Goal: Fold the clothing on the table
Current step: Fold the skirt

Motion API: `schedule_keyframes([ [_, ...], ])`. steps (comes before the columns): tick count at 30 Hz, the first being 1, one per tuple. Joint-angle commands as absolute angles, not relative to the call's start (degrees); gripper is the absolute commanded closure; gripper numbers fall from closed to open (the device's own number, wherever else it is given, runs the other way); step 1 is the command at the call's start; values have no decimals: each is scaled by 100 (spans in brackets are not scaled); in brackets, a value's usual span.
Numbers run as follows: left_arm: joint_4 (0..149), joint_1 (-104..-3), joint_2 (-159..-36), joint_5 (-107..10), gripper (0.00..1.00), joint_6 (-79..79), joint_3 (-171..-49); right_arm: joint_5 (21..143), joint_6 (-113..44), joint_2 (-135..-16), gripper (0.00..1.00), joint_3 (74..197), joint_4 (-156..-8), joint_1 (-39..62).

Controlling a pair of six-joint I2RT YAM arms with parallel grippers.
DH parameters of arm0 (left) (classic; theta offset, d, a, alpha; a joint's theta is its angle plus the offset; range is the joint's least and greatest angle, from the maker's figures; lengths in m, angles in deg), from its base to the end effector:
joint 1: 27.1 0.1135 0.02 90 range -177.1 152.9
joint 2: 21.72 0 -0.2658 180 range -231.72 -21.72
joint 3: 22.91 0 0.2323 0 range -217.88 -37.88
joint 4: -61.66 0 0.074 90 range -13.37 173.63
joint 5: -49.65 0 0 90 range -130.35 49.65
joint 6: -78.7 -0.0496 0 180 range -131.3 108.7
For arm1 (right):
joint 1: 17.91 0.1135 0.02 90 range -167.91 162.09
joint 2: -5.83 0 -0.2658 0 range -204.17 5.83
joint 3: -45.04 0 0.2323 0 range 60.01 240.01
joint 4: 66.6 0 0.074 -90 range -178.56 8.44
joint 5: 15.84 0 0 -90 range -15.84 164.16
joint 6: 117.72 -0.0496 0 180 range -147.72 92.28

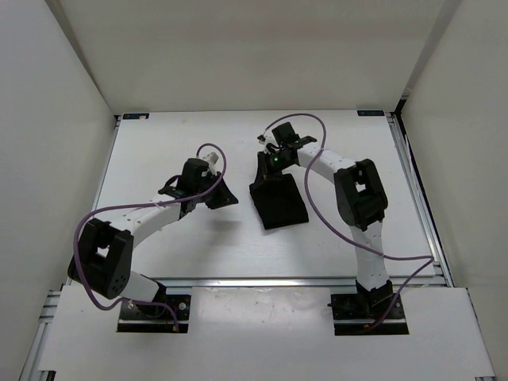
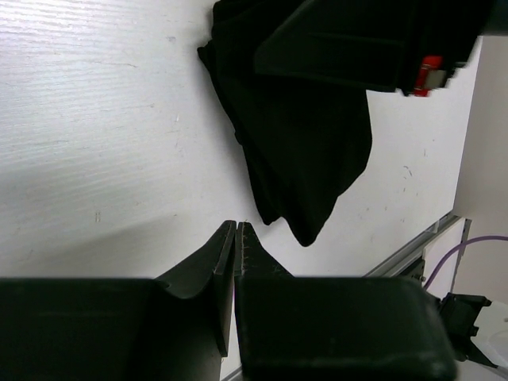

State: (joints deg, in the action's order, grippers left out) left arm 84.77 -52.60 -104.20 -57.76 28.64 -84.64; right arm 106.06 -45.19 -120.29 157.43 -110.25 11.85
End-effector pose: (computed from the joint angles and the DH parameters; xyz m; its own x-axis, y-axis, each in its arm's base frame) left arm 0.2553 -0.1382 0.2106 -0.8682 -0.2646 -0.4197 0.0628 0.7806 -0.6218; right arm 0.3906 0.2535 0.1753 -0.8982 -0.2200 -0.3806 -0.4183 0.6936 0.5864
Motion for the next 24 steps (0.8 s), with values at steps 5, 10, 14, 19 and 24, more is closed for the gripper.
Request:
schedule_keyframes([
  [5, 7735, -5557, -10565, -6433, 100, 3359, -8657, 9712, -4476, -10072, 93, 14703, -11197, 750],
  [10, 7663, -6032, -11408, -6303, 100, 3239, -9534, 9551, -4836, -8639, 93, 12904, -10768, 100],
  [14, 7663, -6068, -11743, -6189, 100, 3299, -9668, 9780, -4899, -8312, 94, 12260, -10845, -437],
  [19, 7768, -6068, -11779, -6012, 100, 3387, -9204, 9736, -4873, -7917, 92, 11828, -10819, -666],
  [24, 6917, -6164, -12025, -6162, 100, 3589, -8526, 9701, -4828, -7793, 94, 11696, -10907, -824],
])
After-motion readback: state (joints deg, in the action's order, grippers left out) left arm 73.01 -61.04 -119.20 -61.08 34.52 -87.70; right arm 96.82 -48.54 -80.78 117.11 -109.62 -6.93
